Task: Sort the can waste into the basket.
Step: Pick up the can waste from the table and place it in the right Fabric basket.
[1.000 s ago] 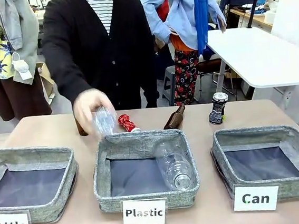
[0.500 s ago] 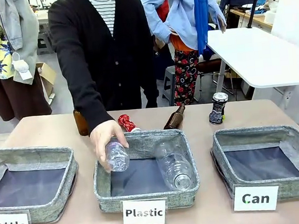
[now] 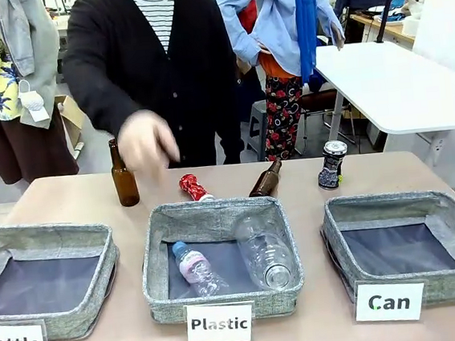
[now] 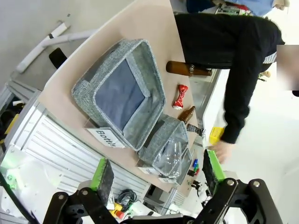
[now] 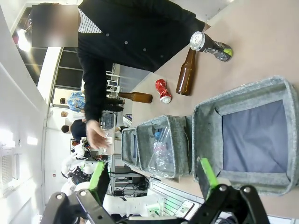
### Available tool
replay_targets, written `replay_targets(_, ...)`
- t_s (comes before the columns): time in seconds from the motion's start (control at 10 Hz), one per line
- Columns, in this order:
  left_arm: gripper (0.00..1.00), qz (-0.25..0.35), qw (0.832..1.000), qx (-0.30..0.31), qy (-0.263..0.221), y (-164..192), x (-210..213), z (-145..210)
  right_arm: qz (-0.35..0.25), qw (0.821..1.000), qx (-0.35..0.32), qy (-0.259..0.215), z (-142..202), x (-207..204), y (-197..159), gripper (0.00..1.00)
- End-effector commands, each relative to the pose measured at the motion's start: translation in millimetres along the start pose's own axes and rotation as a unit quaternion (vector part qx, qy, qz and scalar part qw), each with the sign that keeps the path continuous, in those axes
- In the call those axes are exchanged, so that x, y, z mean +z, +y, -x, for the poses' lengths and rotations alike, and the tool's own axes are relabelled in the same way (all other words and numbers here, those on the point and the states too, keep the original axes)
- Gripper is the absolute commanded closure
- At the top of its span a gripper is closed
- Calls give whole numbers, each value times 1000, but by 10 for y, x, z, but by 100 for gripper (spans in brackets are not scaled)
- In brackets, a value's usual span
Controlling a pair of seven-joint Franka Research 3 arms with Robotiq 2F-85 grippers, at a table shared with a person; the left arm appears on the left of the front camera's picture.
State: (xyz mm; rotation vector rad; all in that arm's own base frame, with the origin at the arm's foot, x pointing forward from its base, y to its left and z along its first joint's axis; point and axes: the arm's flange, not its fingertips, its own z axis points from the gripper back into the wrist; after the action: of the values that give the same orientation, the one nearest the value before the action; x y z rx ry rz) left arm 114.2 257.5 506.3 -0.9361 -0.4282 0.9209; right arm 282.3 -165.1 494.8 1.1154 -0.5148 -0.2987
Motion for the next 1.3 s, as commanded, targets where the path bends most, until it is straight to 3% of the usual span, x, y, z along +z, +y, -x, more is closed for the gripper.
replay_targets(0.0, 0, 19, 1000, -7, 10, 35, -141, 168, -12, 1000, 13, -8, -31, -3, 6, 0)
replay_targets(0.1, 0, 36, 998, -56, 21, -142, -308, 335, -12, 1000, 13, -8, -31, -3, 6, 0)
replay_targets(0.2, 0, 24, 995, -95, -7, -413, -484, 461, -12, 1000, 13, -8, -31, -3, 6, 0)
replay_targets(0.4, 0, -27, 974, -216, 58, -1072, -947, 738, -12, 1000, 13, -8, -31, -3, 6, 0)
replay_targets(0.5, 0, -62, 959, -261, 92, -1328, -1250, 966, -12, 1000, 13, -8, -31, -3, 6, 0)
replay_targets(0.7, 0, -121, 920, -357, 109, -1792, -1899, 1603, -12, 1000, 13, -8, -31, -3, 6, 0)
replay_targets(0.9, 0, -147, 875, -446, 120, -1996, -2561, 2348, -12, 1000, 13, -8, -31, -3, 6, 0)
replay_targets(1.2, 0, -179, 850, -486, 94, -1830, -3311, 2985, -12, 1000, 13, -8, -31, -3, 6, 0)
